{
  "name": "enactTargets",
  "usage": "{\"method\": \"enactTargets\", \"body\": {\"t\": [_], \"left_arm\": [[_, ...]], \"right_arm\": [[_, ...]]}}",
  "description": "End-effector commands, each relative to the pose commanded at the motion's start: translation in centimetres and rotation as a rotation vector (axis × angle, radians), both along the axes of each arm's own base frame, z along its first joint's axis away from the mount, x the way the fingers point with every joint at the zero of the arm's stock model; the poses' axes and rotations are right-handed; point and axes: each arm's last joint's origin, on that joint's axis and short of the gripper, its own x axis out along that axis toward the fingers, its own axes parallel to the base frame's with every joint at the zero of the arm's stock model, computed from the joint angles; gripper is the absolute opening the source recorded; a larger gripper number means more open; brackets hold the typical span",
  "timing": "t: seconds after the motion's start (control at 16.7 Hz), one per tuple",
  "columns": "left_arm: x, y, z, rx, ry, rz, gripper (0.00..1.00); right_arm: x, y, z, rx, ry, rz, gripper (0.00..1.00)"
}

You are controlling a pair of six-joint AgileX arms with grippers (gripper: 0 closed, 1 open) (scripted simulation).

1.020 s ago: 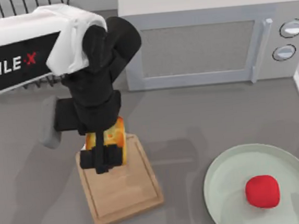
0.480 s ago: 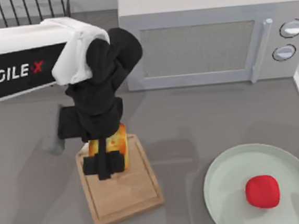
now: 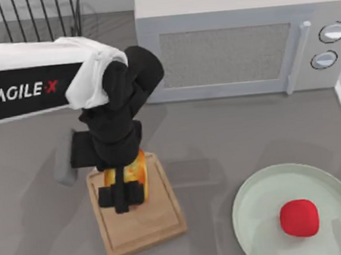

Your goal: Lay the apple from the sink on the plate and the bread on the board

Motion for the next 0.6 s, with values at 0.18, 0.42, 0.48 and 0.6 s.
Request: {"method": "enactTargets", "body": {"t": [0.18,0.42,0.48,0.6], "left_arm": [[0.0,0.0,0.0,0.0,0.0,0.0,0.08],[0.0,0.0,0.0,0.0,0.0,0.0,0.38],[0.0,0.0,0.0,0.0,0.0,0.0,0.45],[0.0,0.0,0.0,0.0,0.0,0.0,0.6]], "right_arm": [[0.0,0.0,0.0,0.0,0.0,0.0,1.0],[0.0,0.0,0.0,0.0,0.0,0.0,1.0],[0.0,0.0,0.0,0.0,0.0,0.0,1.0],[0.0,0.0,0.0,0.0,0.0,0.0,1.0]]}}
